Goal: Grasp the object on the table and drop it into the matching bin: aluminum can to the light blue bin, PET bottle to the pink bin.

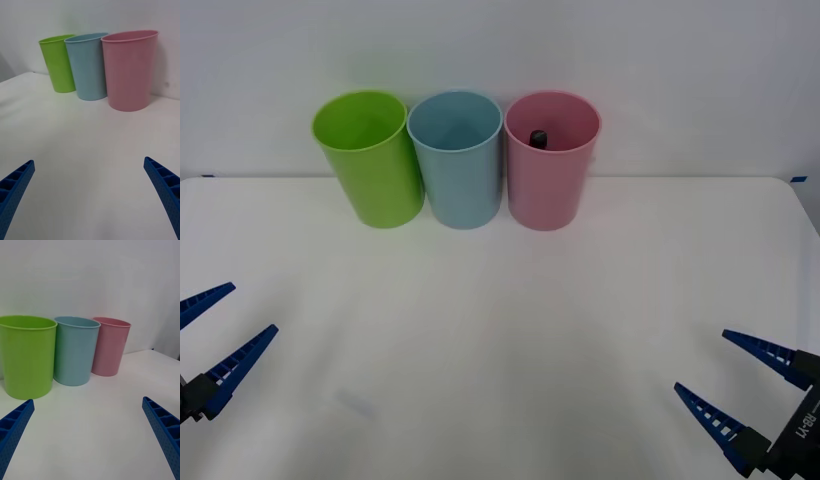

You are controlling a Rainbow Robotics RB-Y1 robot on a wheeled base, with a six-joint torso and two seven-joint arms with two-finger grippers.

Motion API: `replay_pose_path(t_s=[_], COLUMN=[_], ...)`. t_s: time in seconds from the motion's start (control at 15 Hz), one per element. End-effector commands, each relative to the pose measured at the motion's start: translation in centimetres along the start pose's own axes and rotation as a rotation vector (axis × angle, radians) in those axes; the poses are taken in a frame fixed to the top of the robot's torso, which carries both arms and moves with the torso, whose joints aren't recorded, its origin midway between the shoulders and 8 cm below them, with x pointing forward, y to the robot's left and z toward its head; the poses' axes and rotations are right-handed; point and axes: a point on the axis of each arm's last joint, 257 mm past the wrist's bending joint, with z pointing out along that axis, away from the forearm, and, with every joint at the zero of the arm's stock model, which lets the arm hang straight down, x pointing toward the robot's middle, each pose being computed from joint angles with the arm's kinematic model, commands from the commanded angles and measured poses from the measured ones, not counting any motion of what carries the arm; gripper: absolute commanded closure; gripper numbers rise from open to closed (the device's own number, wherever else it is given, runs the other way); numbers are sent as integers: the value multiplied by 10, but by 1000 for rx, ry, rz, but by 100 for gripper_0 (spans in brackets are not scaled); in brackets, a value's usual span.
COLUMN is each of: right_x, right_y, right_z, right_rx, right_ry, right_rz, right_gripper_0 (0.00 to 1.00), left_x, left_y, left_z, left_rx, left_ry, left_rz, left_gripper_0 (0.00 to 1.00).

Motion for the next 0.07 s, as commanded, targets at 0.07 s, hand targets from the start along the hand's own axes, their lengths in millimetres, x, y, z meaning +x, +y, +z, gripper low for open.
replay_pose_path(t_s=[0.07], right_x=[0], right_y=[0], right_z=[0], right_rx=[1], right_ry=[1], right_rz=[-1], right_gripper_0=[0], left_x=[0], left_y=[0], left_z=[0], left_rx=[0], left_ry=[0], left_rz=[0], left_gripper_0=[0])
